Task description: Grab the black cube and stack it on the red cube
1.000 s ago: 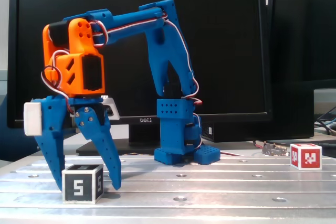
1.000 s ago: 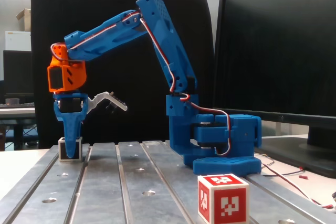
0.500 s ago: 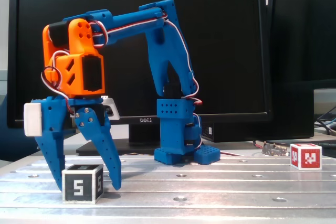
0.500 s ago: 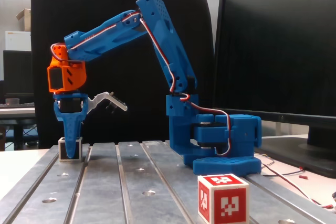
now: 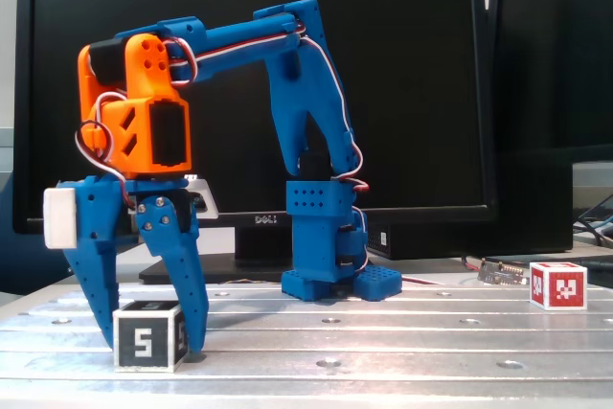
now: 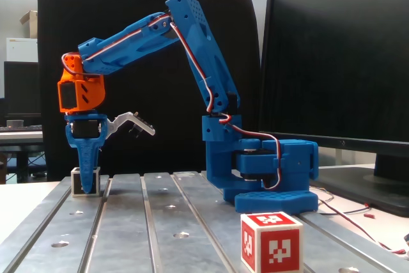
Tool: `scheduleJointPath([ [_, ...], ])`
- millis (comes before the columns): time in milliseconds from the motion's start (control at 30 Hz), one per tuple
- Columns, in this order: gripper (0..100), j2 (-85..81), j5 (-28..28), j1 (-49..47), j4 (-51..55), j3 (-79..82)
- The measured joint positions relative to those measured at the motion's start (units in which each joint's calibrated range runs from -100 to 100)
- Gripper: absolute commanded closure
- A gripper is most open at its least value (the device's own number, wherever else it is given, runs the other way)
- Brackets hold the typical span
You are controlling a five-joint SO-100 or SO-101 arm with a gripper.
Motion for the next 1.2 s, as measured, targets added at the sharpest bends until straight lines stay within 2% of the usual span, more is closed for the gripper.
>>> scheduleJointPath([
  [933,78,0.00,0.00,0.00,0.26,0.00],
  [1200,82,0.00,0.00,-0.07,0.26,0.00],
])
